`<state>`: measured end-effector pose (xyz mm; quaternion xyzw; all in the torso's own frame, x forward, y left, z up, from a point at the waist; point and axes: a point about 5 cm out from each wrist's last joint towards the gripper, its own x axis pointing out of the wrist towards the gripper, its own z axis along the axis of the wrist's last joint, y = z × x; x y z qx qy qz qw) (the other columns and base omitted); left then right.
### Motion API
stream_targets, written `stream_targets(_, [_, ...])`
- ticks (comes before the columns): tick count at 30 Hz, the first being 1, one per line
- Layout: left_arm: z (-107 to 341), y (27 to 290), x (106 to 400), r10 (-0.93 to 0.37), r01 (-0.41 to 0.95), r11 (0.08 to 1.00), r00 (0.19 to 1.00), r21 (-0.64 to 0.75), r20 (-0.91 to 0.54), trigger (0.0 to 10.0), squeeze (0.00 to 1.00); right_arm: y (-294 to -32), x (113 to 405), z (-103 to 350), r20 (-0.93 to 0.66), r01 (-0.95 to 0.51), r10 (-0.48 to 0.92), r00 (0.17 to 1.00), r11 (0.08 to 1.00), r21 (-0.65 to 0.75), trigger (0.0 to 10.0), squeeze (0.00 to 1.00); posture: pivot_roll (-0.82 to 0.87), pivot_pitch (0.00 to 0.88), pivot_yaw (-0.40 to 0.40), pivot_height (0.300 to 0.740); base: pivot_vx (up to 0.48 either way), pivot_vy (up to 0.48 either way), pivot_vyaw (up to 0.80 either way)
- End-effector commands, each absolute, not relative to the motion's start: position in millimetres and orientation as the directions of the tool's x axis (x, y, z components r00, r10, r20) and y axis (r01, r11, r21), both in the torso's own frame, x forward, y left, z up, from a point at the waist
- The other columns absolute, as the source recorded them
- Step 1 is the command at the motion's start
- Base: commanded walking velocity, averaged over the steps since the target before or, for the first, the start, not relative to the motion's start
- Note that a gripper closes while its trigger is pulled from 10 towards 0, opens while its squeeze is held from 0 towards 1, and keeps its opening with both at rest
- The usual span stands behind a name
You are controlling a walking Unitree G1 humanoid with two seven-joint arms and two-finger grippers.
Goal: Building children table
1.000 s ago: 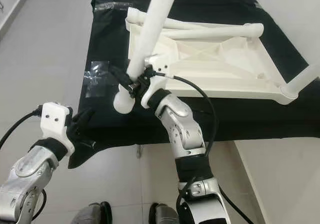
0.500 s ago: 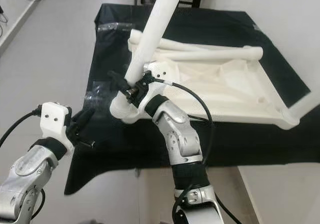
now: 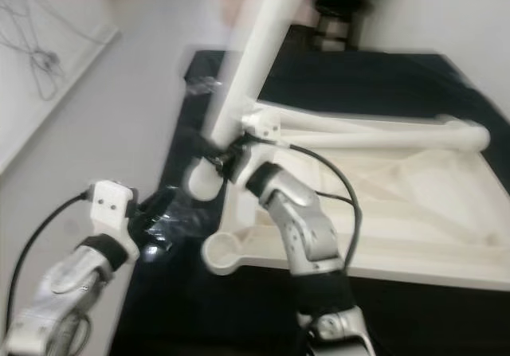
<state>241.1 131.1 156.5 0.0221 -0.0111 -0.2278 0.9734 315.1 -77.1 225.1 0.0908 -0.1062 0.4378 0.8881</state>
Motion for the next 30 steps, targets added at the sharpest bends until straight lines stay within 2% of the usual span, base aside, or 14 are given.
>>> stream_targets(1, [146,130,233,-0.467,0.47,0.881,0.883,0.063,-0.053,10.0,0.0,-68,303,224,0.264,-0.875,0.839,0.476,0.483,0.042,10.0,0.0,0.06,0.122,-0.053,0.74,0.0,0.0,0.0])
stream_targets(4, [140,131,225,-0.441,0.446,0.892,0.894,0.073,-0.082,10.0,0.0,-68,296,221,0.229,-0.919,0.894,0.386,0.393,0.015,10.0,0.0,0.07,0.131,-0.054,0.74,0.0,0.0,0.0])
stream_targets(9, [135,131,214,-0.428,0.436,0.897,0.897,0.066,-0.11,10.0,0.0,-70,296,222,0.23,-0.934,0.908,0.349,0.358,0.002,10.0,0.0,0.08,0.156,-0.06,0.74,0.0,0.0,0.0])
stream_targets(13, [133,128,203,-0.479,0.489,0.871,0.866,0.048,-0.14,10.0,0.0,-75,297,221,0.211,-0.95,0.928,0.306,0.313,0.004,10.0,0.0,0.09,0.178,-0.064,0.74,0.0,0.0,0.0])
stream_targets(16, [133,122,191,-0.557,0.567,0.823,0.815,0.024,-0.161,10.0,0.0,-87,296,219,0.178,-0.969,0.954,0.243,0.246,0.004,10.0,0.0,0.09,0.192,-0.065,0.74,0.0,0.0,0.0])
stream_targets(20, [134,119,175,-0.63,0.641,0.768,0.756,0.003,-0.174,10.0,0.0,-120,288,222,0.13,-0.99,0.982,0.137,0.138,-0.003,10.0,0.0,0.09,0.226,-0.062,0.74,0.0,0.0,0.0])
stream_targets(26, [138,119,168,-0.661,0.674,0.739,0.728,0.012,-0.181,10.0,0.0,-142,289,228,0.086,-0.989,0.986,0.145,0.148,-0.03,10.0,0.0,0.07,0.281,-0.05,0.74,0.0,0.0,0.0])
stream_targets(30, [139,120,168,-0.665,0.679,0.733,0.724,0.021,-0.185,10.0,0.0,-147,288,230,0.088,-0.989,0.986,0.142,0.146,-0.037,10.0,0.0,0.08,0.298,-0.043,0.74,0.0,0.0,0.0])
